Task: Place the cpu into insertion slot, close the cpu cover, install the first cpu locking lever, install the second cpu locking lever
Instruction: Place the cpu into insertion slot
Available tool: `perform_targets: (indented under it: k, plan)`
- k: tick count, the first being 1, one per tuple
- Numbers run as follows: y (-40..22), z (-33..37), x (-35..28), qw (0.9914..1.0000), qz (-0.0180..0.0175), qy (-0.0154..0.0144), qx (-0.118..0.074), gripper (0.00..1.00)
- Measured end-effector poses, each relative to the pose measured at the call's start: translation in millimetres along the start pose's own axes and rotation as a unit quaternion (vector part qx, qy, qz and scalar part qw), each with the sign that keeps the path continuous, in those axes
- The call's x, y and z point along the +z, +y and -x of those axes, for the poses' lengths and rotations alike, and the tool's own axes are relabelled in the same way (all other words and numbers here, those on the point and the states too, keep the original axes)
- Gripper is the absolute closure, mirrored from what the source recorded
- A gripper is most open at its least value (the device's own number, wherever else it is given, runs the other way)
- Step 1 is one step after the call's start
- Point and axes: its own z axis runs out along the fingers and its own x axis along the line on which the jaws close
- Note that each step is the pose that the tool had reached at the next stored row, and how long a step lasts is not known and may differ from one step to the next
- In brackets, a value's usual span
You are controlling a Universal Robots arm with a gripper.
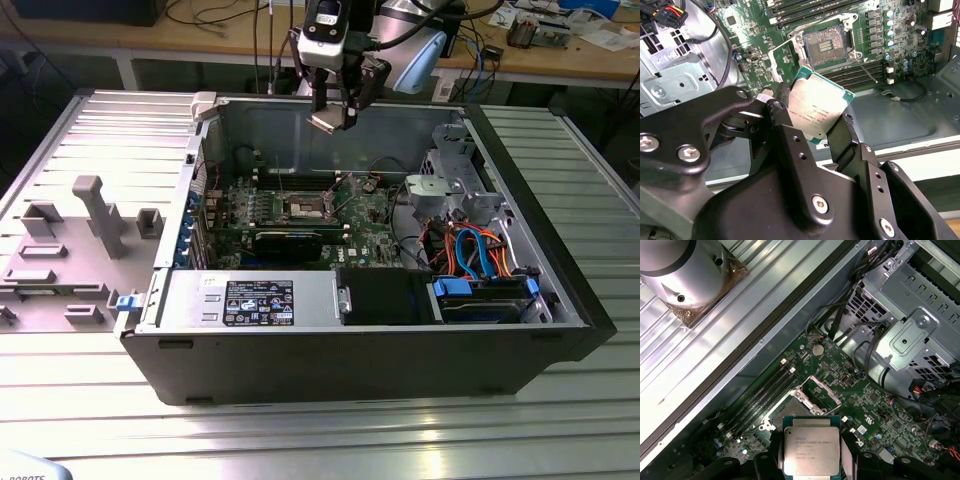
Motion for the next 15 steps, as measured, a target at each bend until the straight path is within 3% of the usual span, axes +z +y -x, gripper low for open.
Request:
perform_targets:
  k: [15]
  plan:
    - [0.0, 0.0, 0.0, 0.99929, 0.0007, -0.0034, 0.038, 0.46]
